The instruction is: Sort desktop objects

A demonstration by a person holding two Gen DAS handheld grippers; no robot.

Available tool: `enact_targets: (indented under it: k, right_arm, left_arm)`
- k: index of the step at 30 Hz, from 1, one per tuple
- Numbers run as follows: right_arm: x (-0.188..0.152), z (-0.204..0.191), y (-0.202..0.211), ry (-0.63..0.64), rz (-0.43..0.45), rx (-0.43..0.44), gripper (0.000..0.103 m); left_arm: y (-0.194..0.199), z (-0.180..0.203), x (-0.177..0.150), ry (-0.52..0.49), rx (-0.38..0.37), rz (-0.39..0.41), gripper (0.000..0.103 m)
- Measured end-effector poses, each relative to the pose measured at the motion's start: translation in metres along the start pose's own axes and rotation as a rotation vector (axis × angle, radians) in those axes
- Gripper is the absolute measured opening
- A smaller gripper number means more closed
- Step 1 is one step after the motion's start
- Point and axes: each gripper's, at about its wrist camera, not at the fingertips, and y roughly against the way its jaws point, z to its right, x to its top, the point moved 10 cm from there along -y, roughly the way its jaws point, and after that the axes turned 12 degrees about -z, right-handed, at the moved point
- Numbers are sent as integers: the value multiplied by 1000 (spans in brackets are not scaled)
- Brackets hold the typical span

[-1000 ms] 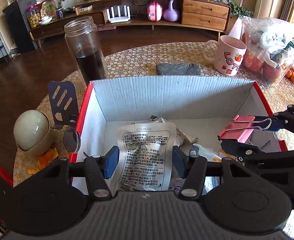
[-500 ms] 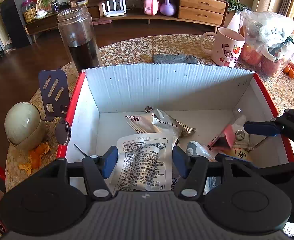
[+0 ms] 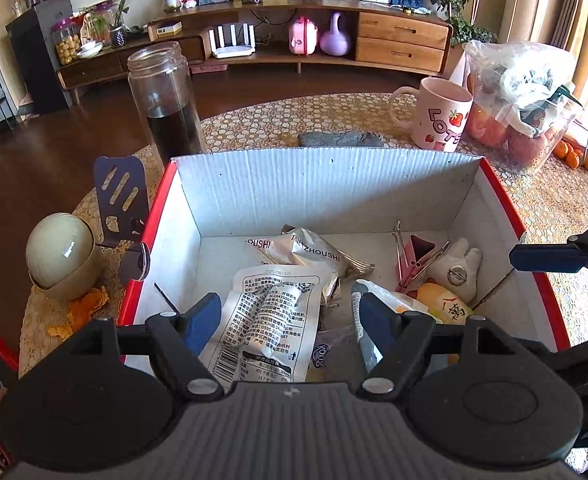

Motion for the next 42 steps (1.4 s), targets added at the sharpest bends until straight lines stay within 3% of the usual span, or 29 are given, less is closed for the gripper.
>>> enact_targets:
  k: [14, 16, 23, 27, 42]
  right_arm:
    - [-23, -16, 61, 38, 105, 36, 89]
    - [-26, -16, 68, 41, 121, 33, 90]
    - [-38, -17, 90, 56, 164, 22, 94]
    - [-46, -14, 100, 47, 181, 20, 98]
    - [-80, -1, 138, 9, 250, 8, 102]
  left_arm:
    - [50, 22, -27, 7, -7, 81, 76]
    - [56, 24, -30, 9, -1, 95, 83]
    - [75, 32, -41, 2, 8, 127, 88]
    - [82, 35, -50, 11, 1, 134, 102]
    - [104, 61, -79, -3, 10, 150, 102]
